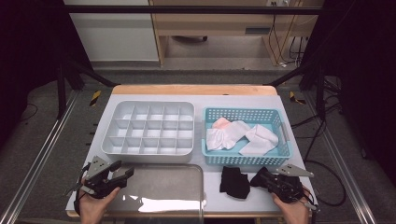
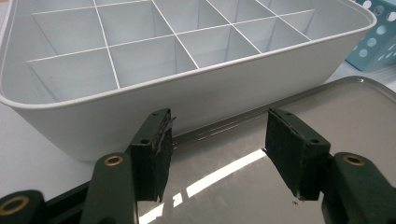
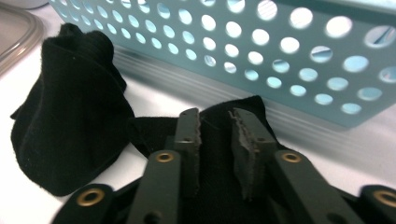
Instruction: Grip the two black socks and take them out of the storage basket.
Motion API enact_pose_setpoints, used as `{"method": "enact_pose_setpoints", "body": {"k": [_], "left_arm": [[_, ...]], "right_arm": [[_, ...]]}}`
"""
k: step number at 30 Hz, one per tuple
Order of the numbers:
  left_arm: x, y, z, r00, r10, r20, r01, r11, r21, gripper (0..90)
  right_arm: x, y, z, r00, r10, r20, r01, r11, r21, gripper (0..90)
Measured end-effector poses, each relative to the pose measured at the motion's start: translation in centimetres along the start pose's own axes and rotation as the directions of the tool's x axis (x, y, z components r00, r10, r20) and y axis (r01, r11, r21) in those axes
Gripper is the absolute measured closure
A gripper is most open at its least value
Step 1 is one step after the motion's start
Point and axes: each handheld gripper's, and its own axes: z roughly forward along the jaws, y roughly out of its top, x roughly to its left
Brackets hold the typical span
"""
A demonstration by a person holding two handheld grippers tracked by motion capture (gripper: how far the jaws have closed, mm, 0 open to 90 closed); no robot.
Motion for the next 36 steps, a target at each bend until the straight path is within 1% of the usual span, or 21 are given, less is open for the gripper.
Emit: {"method": "enact_pose_setpoints", "body": {"k": [4,8,9,10,11,12,13,14,17,19,22,25,26,27,29,30,31,32,33,34,36], "left_arm": [[0.0,0.0,0.0,1.0000,-0.004,0.000,0.004,1.0000,-0.001,40.5],[-0.1,0.1,0.0,1.0000,-0.005,0.001,0.005,1.0000,-0.004,40.5],[-0.1,0.1,-0.1,1.0000,-0.004,0.001,0.004,1.0000,-0.005,40.5],[-0.2,0.1,-0.1,1.0000,-0.006,0.002,0.006,1.0000,-0.006,40.5],[-0.3,0.2,-0.2,1.0000,-0.006,0.005,0.006,0.9999,-0.009,40.5],[-0.3,0.2,-0.2,1.0000,-0.006,0.005,0.006,0.9999,-0.009,40.6],[-0.4,0.3,-0.3,1.0000,-0.007,0.005,0.007,0.9999,-0.012,40.5],[-0.5,0.3,-0.3,1.0000,-0.005,0.006,0.005,0.9999,-0.013,40.5],[-0.8,0.4,-0.4,0.9999,-0.005,0.009,0.005,0.9999,-0.015,40.6],[-1.0,0.4,-0.4,0.9999,-0.004,0.012,0.004,0.9999,-0.016,40.5],[-1.2,0.5,-0.4,0.9999,-0.001,0.016,0.001,0.9999,-0.015,40.6],[-1.6,0.6,-0.3,0.9998,0.006,0.020,-0.006,0.9999,-0.010,40.5],[-1.6,0.6,-0.3,0.9998,0.006,0.020,-0.006,0.9999,-0.010,40.6],[-1.8,0.7,-0.3,0.9997,0.006,0.025,-0.005,0.9999,-0.012,40.6],[-1.9,0.7,-0.4,0.9996,0.006,0.027,-0.006,0.9999,-0.014,40.6],[-2.0,0.8,-0.4,0.9995,0.005,0.030,-0.004,0.9999,-0.014,40.6],[-2.1,0.8,-0.5,0.9993,-0.001,0.036,0.001,0.9998,-0.017,40.6],[-2.1,0.8,-0.5,0.9993,-0.001,0.036,0.001,0.9998,-0.017,40.6],[-2.2,0.9,-0.5,0.9993,0.000,0.037,0.000,0.9998,-0.020,40.6],[-2.2,0.9,-0.5,0.9993,0.001,0.037,0.000,0.9998,-0.020,40.6],[-2.3,0.9,-0.6,0.9993,0.001,0.038,0.000,0.9998,-0.022,40.6]], "right_arm": [[0.3,0.6,-0.8,0.9999,-0.013,0.007,0.014,0.998,-0.063,66.3],[0.9,1.0,-1.6,0.9997,-0.016,-0.021,0.014,0.994,-0.109,66.0],[1.7,1.4,-2.1,0.9974,-0.022,-0.068,0.012,0.990,-0.138,66.0],[1.7,1.4,-2.1,0.9974,-0.022,-0.068,0.012,0.990,-0.138,66.0],[2.6,1.7,-2.1,0.9923,-0.032,-0.119,0.013,0.988,-0.151,66.1],[2.6,1.7,-2.1,0.9923,-0.032,-0.119,0.013,0.988,-0.151,66.1],[3.4,1.9,-1.7,0.9829,-0.046,-0.178,0.019,0.989,-0.150,66.9],[3.8,1.9,-1.6,0.9787,-0.046,-0.200,0.018,0.990,-0.140,67.7],[4.7,2.0,-0.6,0.9726,-0.072,-0.221,0.050,0.993,-0.106,76.2],[5.0,1.8,-0.1,0.9721,-0.073,-0.223,0.054,0.994,-0.092,84.9],[5.1,1.9,-0.1,0.9697,-0.073,-0.233,0.053,0.994,-0.091,86.6],[5.9,2.6,-0.5,0.9613,-0.094,-0.259,0.066,0.991,-0.117,86.4],[5.9,2.6,-0.5,0.9613,-0.094,-0.259,0.066,0.991,-0.117,86.4],[6.9,3.3,-0.6,0.9513,-0.122,-0.283,0.089,0.988,-0.125,85.6],[7.8,3.9,-0.6,0.9430,-0.139,-0.303,0.105,0.987,-0.126,85.0],[7.8,3.9,-0.6,0.9430,-0.139,-0.303,0.105,0.987,-0.126,85.0],[9.2,4.6,-0.1,0.9274,-0.162,-0.337,0.126,0.984,-0.126,85.0],[9.2,4.6,-0.1,0.9274,-0.162,-0.337,0.126,0.984,-0.126,85.0],[10.5,5.1,0.8,0.9195,-0.176,-0.351,0.146,0.983,-0.112,85.4],[11.2,5.3,1.4,0.9159,-0.183,-0.357,0.157,0.982,-0.100,85.8],[11.7,5.4,1.9,0.9145,-0.188,-0.358,0.165,0.982,-0.093,86.3]]}}
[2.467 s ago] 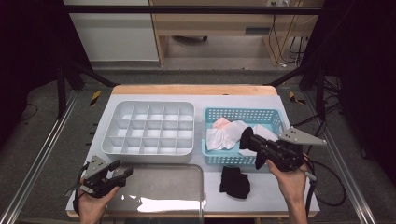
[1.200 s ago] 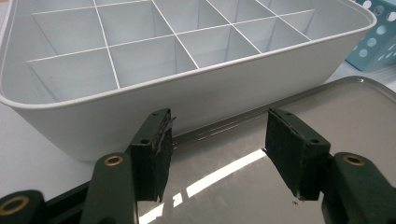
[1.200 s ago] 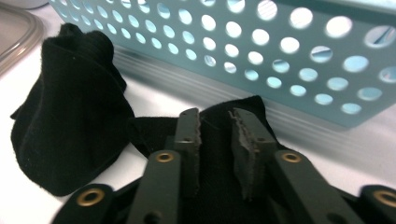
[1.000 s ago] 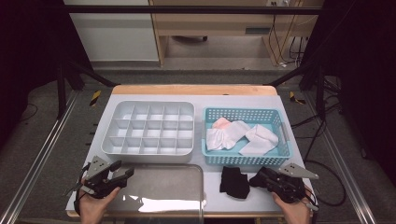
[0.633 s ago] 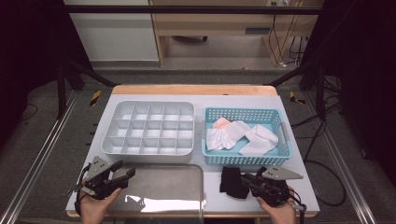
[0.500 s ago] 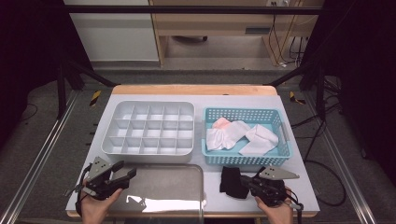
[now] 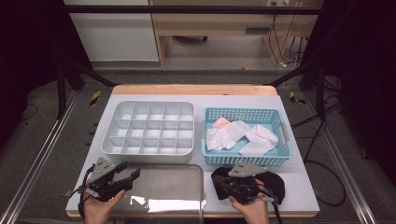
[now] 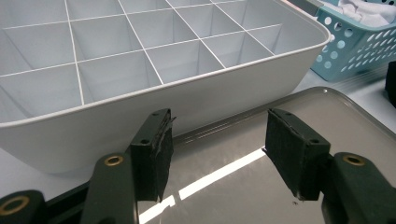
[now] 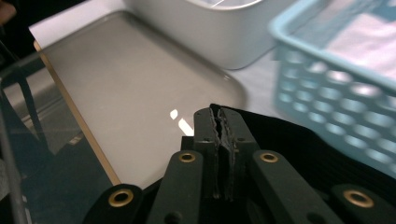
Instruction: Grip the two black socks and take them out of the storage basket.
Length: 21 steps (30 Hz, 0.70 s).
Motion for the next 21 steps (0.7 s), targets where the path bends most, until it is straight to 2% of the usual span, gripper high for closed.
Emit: {"method": "enact_pose_setpoints", "body": {"k": [1,3,4,5,9,10,11,12,13,17,18,21], "left_arm": [[0.0,0.0,0.0,1.0000,0.000,-0.001,0.000,1.0000,-0.001,40.7],[0.0,0.0,0.0,1.0000,-0.002,-0.002,0.002,1.0000,-0.001,40.8],[0.0,0.0,0.0,1.0000,-0.002,-0.002,0.002,1.0000,-0.001,40.8],[0.0,0.0,0.0,1.0000,-0.002,-0.003,0.002,1.0000,-0.001,40.9],[-0.2,0.0,0.0,1.0000,-0.002,-0.004,0.002,1.0000,0.001,40.9],[-0.2,0.0,0.0,1.0000,-0.002,-0.004,0.002,1.0000,0.001,40.9],[-0.2,0.0,0.0,1.0000,-0.002,-0.005,0.002,1.0000,0.002,40.9],[-0.3,0.0,0.0,1.0000,-0.001,-0.004,0.001,1.0000,0.002,40.9],[-0.4,0.1,0.0,1.0000,0.000,-0.002,0.000,1.0000,0.002,40.9],[-0.9,0.4,0.3,0.9999,-0.014,0.008,0.014,0.9999,0.000,40.9],[-0.9,0.4,0.3,0.9999,-0.014,0.008,0.014,0.9999,0.000,41.1],[-1.4,0.8,0.6,0.9999,-0.012,0.009,0.012,0.9999,0.002,41.5]], "right_arm": [[0.7,0.3,1.9,0.9999,-0.008,-0.009,0.008,0.999,0.031,86.7],[1.1,0.3,3.3,0.9997,-0.008,-0.022,0.009,0.999,0.045,86.8],[1.1,0.3,3.3,0.9997,-0.008,-0.022,0.009,0.999,0.045,86.8],[1.6,0.2,5.1,0.9995,-0.004,-0.032,0.006,0.998,0.066,86.7],[2.2,-0.1,7.0,0.9989,-0.006,-0.047,0.011,0.996,0.089,83.9],[2.2,-0.1,7.0,0.9989,-0.006,-0.047,0.011,0.996,0.089,83.9],[2.3,-0.1,7.1,0.9987,-0.005,-0.050,0.009,0.996,0.084,79.4],[2.3,0.0,7.0,0.9988,-0.006,-0.049,0.010,0.998,0.068,75.8],[2.0,0.3,6.1,0.9992,-0.001,-0.041,0.003,1.000,0.029,70.9],[0.3,0.6,3.2,0.9996,0.030,0.003,-0.030,0.998,-0.059,71.6],[0.3,0.6,3.2,0.9996,0.030,0.003,-0.030,0.998,-0.059,71.6],[-0.9,-0.1,1.7,0.9978,0.059,0.031,-0.057,0.997,-0.060,70.6]]}}
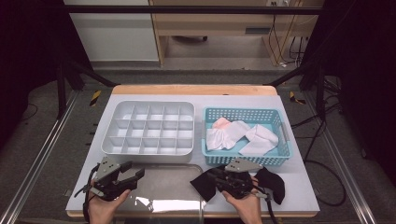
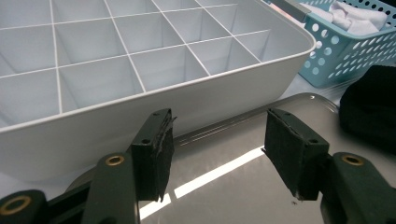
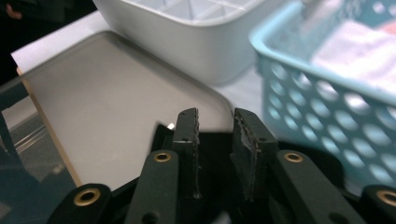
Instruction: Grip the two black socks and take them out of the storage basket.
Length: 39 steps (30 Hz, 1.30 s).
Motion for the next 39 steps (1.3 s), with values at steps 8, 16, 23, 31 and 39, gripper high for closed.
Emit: {"method": "enact_pose_setpoints", "body": {"k": [8,16,23,31,39], "left_arm": [[-0.5,1.0,0.8,0.9999,-0.007,-0.009,0.007,0.9999,0.014,42.3],[-0.8,1.8,1.4,0.9999,-0.013,-0.007,0.013,0.9999,0.002,42.3],[-0.7,2.4,1.5,0.9997,-0.017,-0.015,0.017,0.9998,-0.008,42.3],[-0.9,3.4,1.1,0.9998,-0.018,-0.007,0.018,0.9989,-0.044,42.3],[-1.6,2.8,1.5,1.0000,-0.006,0.006,0.006,0.9996,-0.028,42.3]], "right_arm": [[-0.1,-2.8,0.9,0.9988,0.039,-0.031,-0.036,0.997,0.075,67.3],[0.4,-3.3,2.4,0.9963,0.041,-0.075,-0.032,0.992,0.122,86.0],[0.2,-2.8,1.6,0.9956,0.034,-0.087,-0.027,0.996,0.090,90.0],[0.2,-2.6,2.6,0.9984,0.034,-0.044,-0.031,0.996,0.078,66.7],[0.1,-3.1,3.0,0.9942,0.066,-0.084,-0.056,0.992,0.111,87.6]]}}
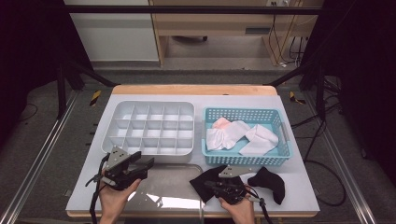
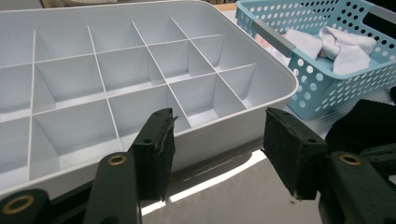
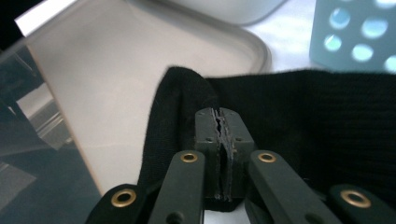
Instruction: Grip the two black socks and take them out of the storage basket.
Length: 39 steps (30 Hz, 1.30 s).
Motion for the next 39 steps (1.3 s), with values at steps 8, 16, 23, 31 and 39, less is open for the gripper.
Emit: {"method": "enact_pose_setpoints", "body": {"k": [8,16,23,31,39], "left_arm": [[0.8,-0.1,-0.7,0.9995,-0.032,-0.008,0.031,0.9994,-0.017,42.3],[0.8,-0.4,-1.0,0.9993,-0.037,-0.003,0.037,0.9991,-0.020,42.4],[-0.2,-0.6,-0.5,0.9987,-0.037,0.034,0.037,0.9993,-0.008,43.1],[-2.7,-0.3,0.7,0.9980,0.010,0.063,-0.012,0.9994,0.031,43.5],[-6.3,-1.9,3.7,0.9931,0.060,0.101,-0.074,0.9863,0.147,48.4]], "right_arm": [[2.7,2.4,-0.9,0.9960,-0.058,-0.067,0.053,0.996,-0.078,87.9],[5.3,3.2,3.7,0.9917,-0.098,-0.083,0.099,0.995,0.009,83.7],[3.3,3.5,0.5,0.9968,-0.077,-0.020,0.075,0.991,-0.108,71.4],[-0.9,2.6,-5.0,0.9910,-0.015,0.133,0.038,0.984,-0.174,71.3],[-3.4,0.6,-6.5,0.9629,0.028,0.268,0.006,0.992,-0.125,70.8]]}}
